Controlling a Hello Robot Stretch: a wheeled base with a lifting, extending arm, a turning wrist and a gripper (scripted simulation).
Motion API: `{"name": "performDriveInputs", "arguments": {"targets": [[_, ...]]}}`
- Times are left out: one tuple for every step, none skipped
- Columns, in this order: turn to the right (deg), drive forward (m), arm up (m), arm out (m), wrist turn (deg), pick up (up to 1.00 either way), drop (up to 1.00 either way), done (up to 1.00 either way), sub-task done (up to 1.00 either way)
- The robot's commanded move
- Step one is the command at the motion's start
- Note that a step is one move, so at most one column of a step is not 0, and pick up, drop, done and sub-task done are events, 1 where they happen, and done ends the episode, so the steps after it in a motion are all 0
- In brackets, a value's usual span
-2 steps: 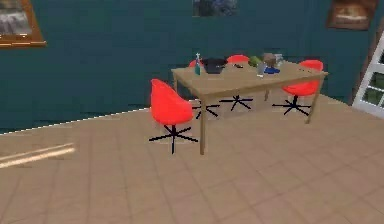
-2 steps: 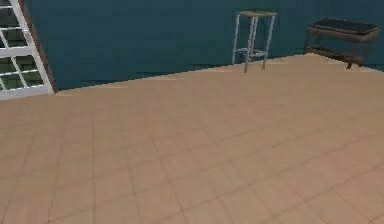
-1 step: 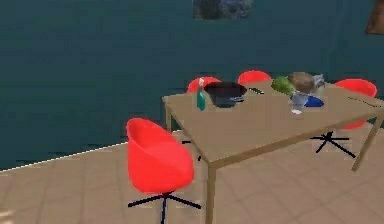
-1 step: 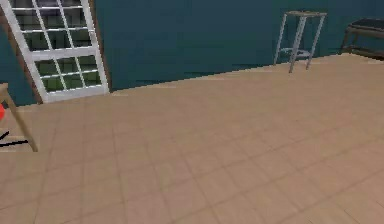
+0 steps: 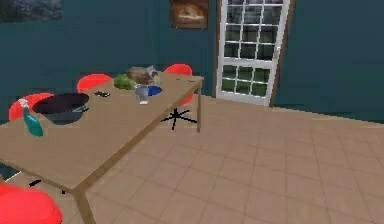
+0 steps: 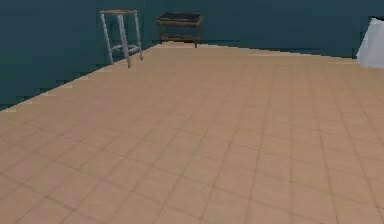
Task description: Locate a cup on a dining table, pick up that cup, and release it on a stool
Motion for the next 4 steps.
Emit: {"name": "performDriveInputs", "arguments": {"targets": [[12.0, 0.0, 0.0, 0.0, 0.0, 0.0, 0.0, 0.0, 0.0], [0.0, 0.9, 0.0, 0.0, 0.0, 0.0, 0.0, 0.0, 0.0], [-45.0, 0.0, 0.0, 0.0, 0.0, 0.0, 0.0, 0.0, 0.0], [-45.0, 0.0, 0.0, 0.0, 0.0, 0.0, 0.0, 0.0, 0.0]]}}
